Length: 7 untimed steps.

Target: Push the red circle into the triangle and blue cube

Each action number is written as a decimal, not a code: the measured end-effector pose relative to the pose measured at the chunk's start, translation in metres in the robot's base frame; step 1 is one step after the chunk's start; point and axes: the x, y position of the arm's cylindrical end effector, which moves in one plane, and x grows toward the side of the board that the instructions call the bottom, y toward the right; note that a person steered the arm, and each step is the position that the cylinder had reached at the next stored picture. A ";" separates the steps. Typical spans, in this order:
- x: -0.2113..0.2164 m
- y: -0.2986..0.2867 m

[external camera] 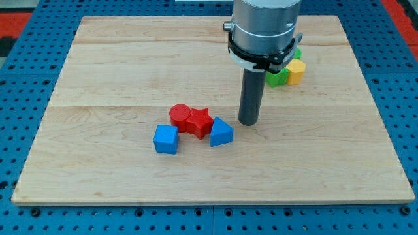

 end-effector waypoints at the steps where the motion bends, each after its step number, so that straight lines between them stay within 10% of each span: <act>1: 0.000 0.000; 4: 0.029 -0.120; 7: -0.039 -0.098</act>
